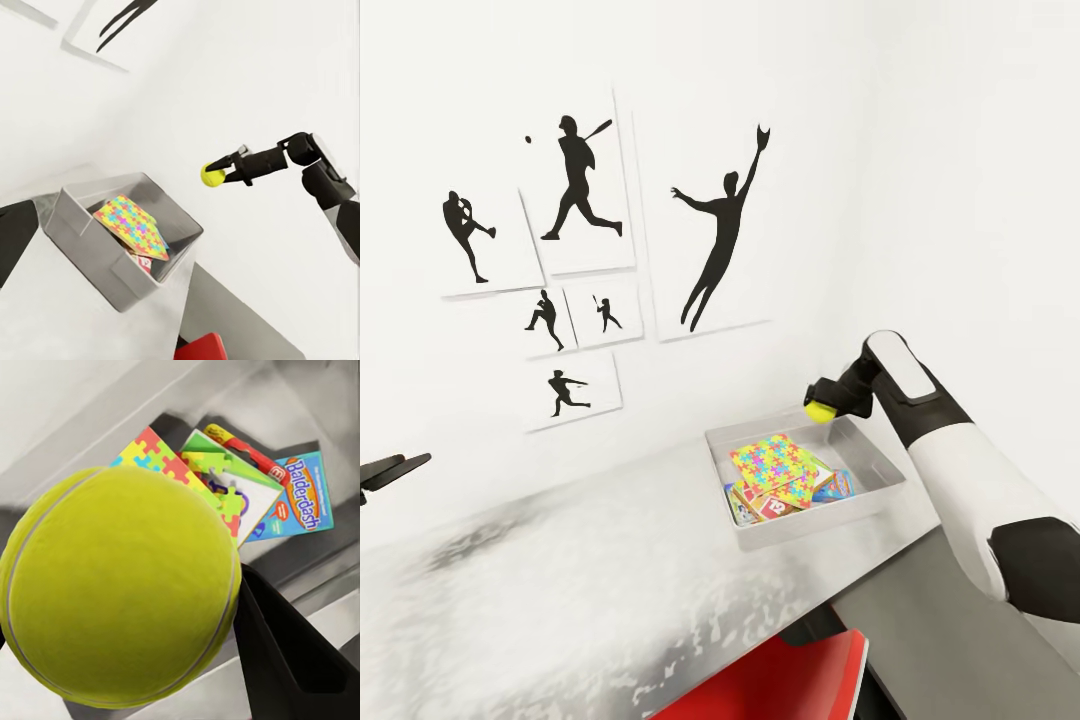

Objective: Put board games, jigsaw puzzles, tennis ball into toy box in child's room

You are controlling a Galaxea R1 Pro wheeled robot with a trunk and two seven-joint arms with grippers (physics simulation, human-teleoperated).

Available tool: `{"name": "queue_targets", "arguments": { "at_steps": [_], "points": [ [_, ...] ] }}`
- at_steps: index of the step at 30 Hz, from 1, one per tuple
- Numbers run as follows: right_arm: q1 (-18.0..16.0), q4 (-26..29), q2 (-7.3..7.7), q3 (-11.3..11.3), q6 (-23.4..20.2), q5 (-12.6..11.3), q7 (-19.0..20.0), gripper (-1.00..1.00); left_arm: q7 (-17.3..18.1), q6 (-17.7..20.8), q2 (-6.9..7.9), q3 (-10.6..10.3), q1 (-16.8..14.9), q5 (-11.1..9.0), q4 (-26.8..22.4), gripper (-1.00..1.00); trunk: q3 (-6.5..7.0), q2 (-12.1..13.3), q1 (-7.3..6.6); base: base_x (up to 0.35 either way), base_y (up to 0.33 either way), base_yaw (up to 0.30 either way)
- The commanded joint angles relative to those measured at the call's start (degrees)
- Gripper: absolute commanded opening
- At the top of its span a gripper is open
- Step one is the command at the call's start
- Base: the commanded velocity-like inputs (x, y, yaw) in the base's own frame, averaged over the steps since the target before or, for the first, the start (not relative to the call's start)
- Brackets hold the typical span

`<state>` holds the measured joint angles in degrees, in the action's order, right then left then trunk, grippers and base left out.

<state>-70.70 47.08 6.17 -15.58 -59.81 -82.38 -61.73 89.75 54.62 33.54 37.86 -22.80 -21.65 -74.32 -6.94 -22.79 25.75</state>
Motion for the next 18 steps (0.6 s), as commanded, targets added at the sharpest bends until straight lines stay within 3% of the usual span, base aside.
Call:
{"name": "queue_targets", "arguments": {
  "at_steps": [1,4,8,11,16,18],
  "points": [
    [-0.07,0.04,0.11,-0.20,-0.19,-0.69,-0.68,-1.00,0.25,0.77,-0.87,-0.05,-0.05,0.05,-1.02,1.00,-0.13,-0.13,0.04,0.000,0.000,0.000],
    [0.00,0.03,0.14,-0.20,-0.19,-0.68,-0.68,-1.00,0.25,1.23,-3.04,-0.84,-0.05,-0.07,-3.22,1.00,-0.13,-0.13,0.04,0.000,0.000,0.000],
    [0.03,0.24,0.36,-0.16,-0.19,-0.68,-0.68,-1.00,0.25,3.92,-4.57,-6.09,-0.65,-0.13,-4.73,1.00,-0.13,-0.13,0.04,0.000,0.000,0.000],
    [0.03,0.34,0.59,-0.20,-0.19,-0.62,-0.68,-1.00,0.25,4.74,-5.44,-8.41,-0.95,-0.14,-5.46,1.00,-0.15,-0.13,0.04,0.000,0.000,0.000],
    [0.17,0.39,1.56,-0.25,-0.19,-0.59,-0.68,-1.00,0.25,4.70,-10.11,-12.26,-1.09,0.53,-5.72,1.00,-0.23,-0.13,0.04,0.000,0.000,0.000],
    [0.39,0.33,1.69,-0.29,-0.19,-0.59,-0.68,-1.00,0.25,4.60,-10.98,-12.78,-1.10,0.67,-5.49,1.00,-0.27,-0.13,0.04,0.000,0.000,0.000]
  ]
}}
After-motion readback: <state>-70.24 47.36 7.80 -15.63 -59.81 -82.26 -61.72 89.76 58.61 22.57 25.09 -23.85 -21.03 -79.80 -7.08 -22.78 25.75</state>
